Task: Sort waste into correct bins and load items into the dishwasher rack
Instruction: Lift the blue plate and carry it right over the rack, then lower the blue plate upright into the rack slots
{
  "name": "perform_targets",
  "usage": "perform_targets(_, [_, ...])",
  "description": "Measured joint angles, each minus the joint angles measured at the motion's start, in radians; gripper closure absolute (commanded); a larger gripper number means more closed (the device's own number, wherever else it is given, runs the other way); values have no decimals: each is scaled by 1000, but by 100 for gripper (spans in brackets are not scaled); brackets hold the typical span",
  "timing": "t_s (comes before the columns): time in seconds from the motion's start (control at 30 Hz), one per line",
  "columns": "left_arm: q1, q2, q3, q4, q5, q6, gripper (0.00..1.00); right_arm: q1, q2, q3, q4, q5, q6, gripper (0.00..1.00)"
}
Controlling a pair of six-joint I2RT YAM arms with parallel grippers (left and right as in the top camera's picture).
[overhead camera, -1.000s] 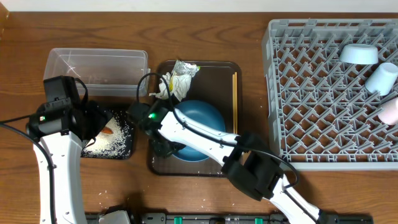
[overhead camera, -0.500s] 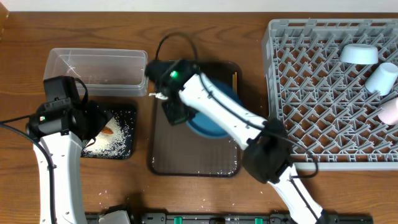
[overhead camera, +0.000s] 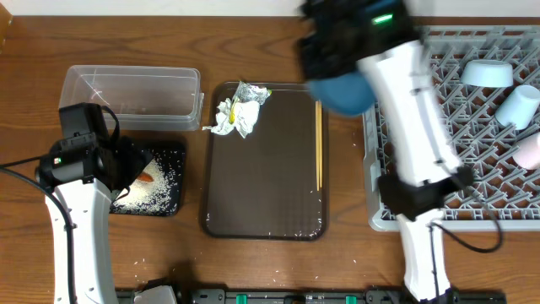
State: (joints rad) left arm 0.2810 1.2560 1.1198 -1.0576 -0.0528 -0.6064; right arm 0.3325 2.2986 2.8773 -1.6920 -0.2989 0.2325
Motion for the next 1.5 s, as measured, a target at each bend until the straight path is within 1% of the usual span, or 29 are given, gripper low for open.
perform_targets(0.1, [0,0,0,0,0,0,2,-162,-4,1,-2,-128,-73,99])
perform_targets(0.2, [0,0,0,0,0,0,1,-282,-3,-14,-2,-282,-169,99])
perform_targets(0.33, [0,0,0,0,0,0,2,-389,-3,-69,-2,-491,-296,99])
perform_targets(0.5, [0,0,0,0,0,0,2,-441,-3,-194,-3,-665,-415,99])
perform_targets(0.8, [0,0,0,0,0,0,2,-472,-3,-445,16,-872,-605,99])
perform_targets(0.97, [0,0,0,0,0,0,2,-505,-3,-490,1,-932,-650,99])
perform_targets(1.23, [0,0,0,0,0,0,2,-572,-12,-502,-5,-943,-645,99])
perform_targets(1.37, [0,0,0,0,0,0,2,-599,-63,-510,-3,-929,-625,99])
perform_targets(1.5, [0,0,0,0,0,0,1,-637,-160,-511,-4,-894,-583,99])
